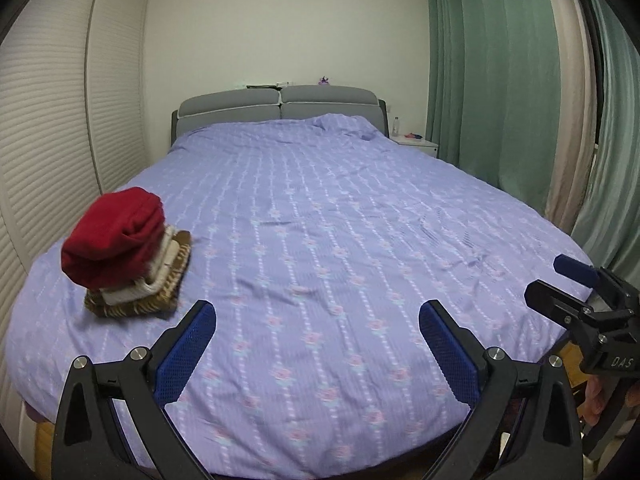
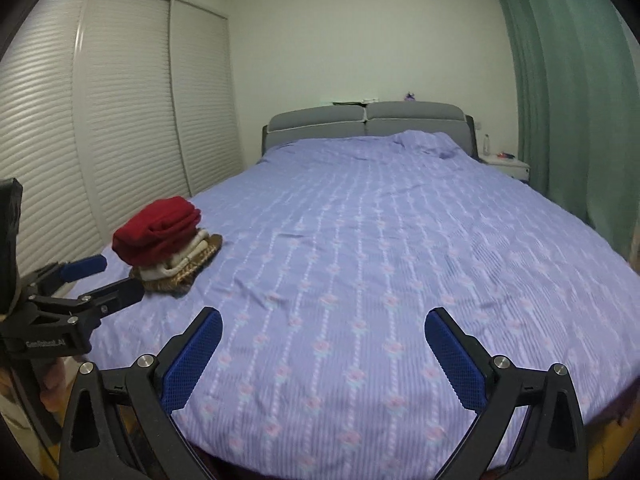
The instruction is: Fold small clothes
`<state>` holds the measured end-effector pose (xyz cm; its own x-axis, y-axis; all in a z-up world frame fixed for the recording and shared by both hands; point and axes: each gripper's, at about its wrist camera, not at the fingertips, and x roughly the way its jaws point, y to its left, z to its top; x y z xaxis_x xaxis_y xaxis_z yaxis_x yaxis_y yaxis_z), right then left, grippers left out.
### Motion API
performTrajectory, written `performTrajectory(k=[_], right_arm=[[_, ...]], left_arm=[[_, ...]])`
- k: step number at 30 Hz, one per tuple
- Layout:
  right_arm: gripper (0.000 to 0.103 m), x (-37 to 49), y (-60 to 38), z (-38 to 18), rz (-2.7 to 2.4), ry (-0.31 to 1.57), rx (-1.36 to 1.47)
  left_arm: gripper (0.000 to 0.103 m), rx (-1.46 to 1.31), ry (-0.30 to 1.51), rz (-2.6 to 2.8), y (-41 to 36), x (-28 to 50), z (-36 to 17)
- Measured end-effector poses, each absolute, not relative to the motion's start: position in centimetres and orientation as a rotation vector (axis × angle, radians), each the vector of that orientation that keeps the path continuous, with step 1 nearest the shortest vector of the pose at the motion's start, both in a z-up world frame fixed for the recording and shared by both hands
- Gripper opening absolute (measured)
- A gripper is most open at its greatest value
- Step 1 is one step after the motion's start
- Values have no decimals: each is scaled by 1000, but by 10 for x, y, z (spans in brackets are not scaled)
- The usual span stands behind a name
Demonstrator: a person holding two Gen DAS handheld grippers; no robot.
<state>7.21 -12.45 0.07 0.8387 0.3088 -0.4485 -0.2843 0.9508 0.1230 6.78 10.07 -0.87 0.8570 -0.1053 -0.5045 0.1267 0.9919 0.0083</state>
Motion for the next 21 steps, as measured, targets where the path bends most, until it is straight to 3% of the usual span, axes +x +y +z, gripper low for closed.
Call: performTrajectory(k=[21], right_arm=[[102,38,-181,1,258,453,133]], left_arm=[[103,80,494,-149,58,40,-1]])
